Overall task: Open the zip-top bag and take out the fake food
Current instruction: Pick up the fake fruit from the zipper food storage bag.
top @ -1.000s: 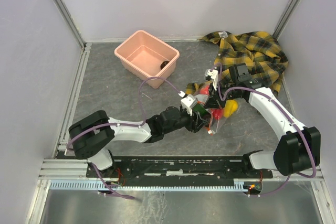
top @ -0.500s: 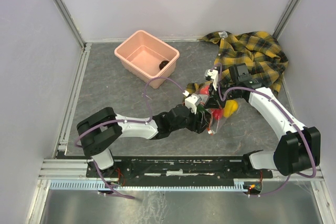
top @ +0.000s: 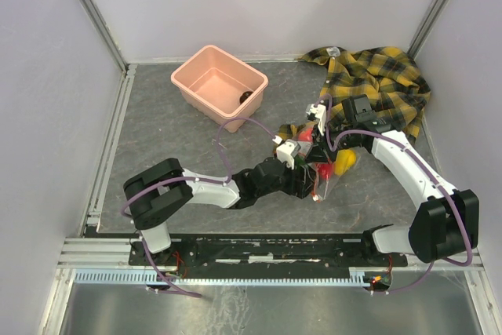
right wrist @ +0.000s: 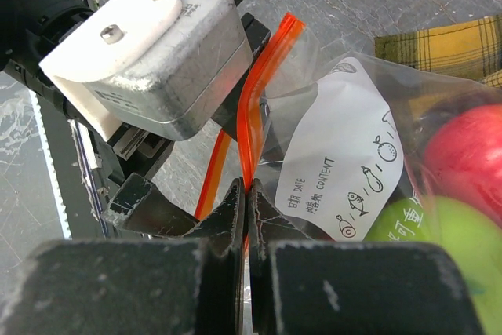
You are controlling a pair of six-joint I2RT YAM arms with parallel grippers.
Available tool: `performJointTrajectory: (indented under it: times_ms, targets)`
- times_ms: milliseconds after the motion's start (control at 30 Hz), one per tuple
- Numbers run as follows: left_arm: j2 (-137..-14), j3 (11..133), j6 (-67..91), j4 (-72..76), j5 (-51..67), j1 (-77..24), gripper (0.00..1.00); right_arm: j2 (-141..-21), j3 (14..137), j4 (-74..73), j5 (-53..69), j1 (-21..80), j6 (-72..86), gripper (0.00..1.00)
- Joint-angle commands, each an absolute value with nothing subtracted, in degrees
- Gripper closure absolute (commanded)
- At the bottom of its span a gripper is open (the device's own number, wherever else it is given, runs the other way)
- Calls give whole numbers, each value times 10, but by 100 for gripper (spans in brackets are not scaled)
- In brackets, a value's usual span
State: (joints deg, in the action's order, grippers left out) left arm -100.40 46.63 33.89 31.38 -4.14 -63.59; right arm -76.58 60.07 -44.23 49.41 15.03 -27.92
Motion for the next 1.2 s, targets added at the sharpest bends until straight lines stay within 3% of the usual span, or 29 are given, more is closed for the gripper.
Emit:
performJointTrajectory:
  times_ms: [0,700,1000,1167]
  targets:
    - [-1015,453,346,422,-71,-636,18,-760,610,-433,526,154,-279,98]
    - [-1074,456,386,483,-82,-648,16,-768,611,-432,535,163,-276,98]
    - [-1076,450,399,492,-94,-651,24,-769,612,-432,534,167,-277,98]
    - [-1071,450,395,471,-116,-655,19,-772,612,-432,534,171,-277,98]
